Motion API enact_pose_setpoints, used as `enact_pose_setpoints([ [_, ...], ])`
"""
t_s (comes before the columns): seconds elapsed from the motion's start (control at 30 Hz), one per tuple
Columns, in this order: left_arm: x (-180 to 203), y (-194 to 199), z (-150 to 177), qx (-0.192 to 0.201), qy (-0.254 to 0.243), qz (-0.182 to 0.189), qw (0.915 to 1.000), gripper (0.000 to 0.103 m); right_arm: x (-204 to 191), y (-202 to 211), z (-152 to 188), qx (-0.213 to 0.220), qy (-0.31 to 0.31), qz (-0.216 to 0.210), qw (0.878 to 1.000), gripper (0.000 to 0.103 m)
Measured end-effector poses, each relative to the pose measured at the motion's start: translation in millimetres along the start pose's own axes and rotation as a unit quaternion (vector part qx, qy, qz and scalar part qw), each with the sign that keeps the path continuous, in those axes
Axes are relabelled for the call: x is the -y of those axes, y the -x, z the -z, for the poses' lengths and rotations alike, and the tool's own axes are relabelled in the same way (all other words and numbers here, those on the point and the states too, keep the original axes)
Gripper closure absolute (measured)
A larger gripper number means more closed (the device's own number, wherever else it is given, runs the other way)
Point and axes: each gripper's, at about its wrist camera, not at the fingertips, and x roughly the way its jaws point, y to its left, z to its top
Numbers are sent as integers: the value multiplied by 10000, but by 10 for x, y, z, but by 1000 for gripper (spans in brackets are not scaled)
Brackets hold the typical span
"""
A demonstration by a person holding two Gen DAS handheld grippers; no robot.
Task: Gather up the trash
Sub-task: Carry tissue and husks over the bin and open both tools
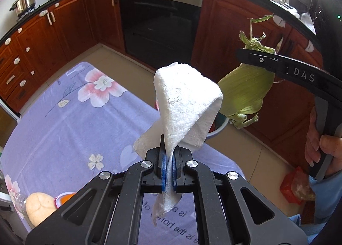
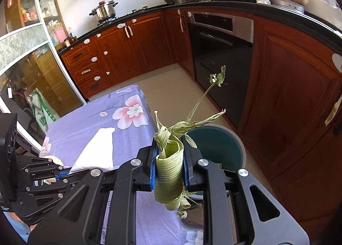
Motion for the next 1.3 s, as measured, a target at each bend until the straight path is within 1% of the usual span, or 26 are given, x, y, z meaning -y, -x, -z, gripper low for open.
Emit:
enact_pose_setpoints([
  [0.17,241,-504,-246,-297,-179,107,9993,98,403,-168,33,-130,-317,174,9993,86],
  [0.37,439,-1137,-414,-708,-229,233,9970,98,743,-423,68,-382,-570,299,9972,86],
  [0.57,480,-1643,-487,-1062,-199,262,9938,98,912,-705,93,-637,-762,317,9946,86],
  [0.73,456,-1876,-558,-1191,-108,290,9924,96,964,-883,97,-776,-834,320,9930,86],
  [0.77,448,-1894,-561,-1216,-96,299,9921,90,972,-912,97,-793,-843,316,9928,86],
  [0.8,448,-1892,-553,-1215,-95,307,9921,74,982,-943,97,-812,-846,312,9926,85],
  [0.83,444,-1878,-547,-1169,-105,268,9927,62,974,-961,100,-831,-846,308,9925,85],
  [0.87,434,-1853,-540,-1077,-110,178,9940,43,961,-989,96,-851,-845,302,9923,85],
  [0.9,413,-1829,-534,-986,-103,102,9950,39,955,-1016,95,-870,-839,296,9922,85],
  [1.17,271,-1739,-516,-1041,154,198,9942,34,900,-1188,131,-1019,-818,236,9911,85],
  [1.3,173,-1638,-478,-983,263,252,9945,31,855,-1277,138,-1123,-810,196,9902,84],
])
